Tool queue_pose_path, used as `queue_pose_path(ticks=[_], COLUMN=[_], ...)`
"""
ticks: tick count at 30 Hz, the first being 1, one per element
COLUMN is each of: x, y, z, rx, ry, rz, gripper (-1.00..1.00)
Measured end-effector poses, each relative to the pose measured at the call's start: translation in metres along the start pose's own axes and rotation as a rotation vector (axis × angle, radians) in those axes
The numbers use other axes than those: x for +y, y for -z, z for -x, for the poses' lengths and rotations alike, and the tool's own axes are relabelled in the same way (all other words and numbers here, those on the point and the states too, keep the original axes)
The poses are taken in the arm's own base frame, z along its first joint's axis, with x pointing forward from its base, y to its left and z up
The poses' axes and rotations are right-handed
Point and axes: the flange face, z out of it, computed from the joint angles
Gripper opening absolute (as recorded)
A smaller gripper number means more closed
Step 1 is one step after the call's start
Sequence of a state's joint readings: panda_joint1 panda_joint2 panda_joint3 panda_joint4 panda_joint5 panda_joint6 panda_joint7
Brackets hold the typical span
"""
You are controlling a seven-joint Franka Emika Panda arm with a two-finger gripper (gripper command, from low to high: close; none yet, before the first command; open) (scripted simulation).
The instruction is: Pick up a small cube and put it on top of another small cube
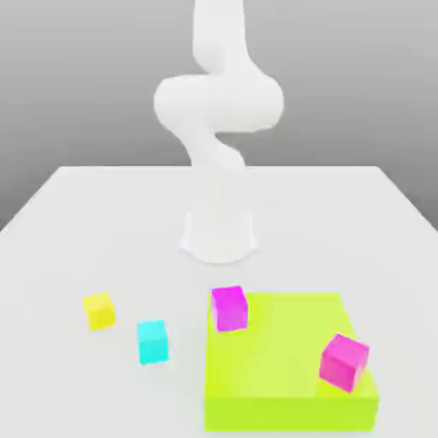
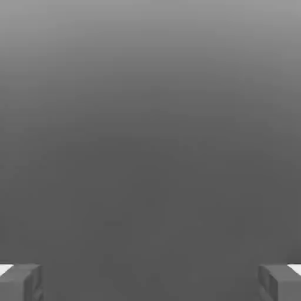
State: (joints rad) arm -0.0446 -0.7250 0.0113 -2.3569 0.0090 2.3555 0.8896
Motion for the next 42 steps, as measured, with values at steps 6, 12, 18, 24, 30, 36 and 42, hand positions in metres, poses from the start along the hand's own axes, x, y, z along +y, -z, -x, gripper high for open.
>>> queue_pose_path(ticks=[6,12,18,24,30,36,42], x=[0.070,0.173,0.285,0.343,0.361,0.358,0.332], y=[-0.146,-0.254,-0.313,-0.349,-0.372,-0.369,-0.332], z=[0.009,0.045,0.105,0.147,0.162,0.159,0.139], rx=[-0.065,-0.090,-0.077,-0.061,-0.061,-0.061,-0.061], ry=[-0.339,-0.681,-1.012,-1.142,-1.143,-1.143,-1.142], rz=[0.214,0.439,0.668,0.763,0.764,0.763,0.763], gripper=[0.00,0.00,0.00,0.00,-1.00,-1.00,-1.00])
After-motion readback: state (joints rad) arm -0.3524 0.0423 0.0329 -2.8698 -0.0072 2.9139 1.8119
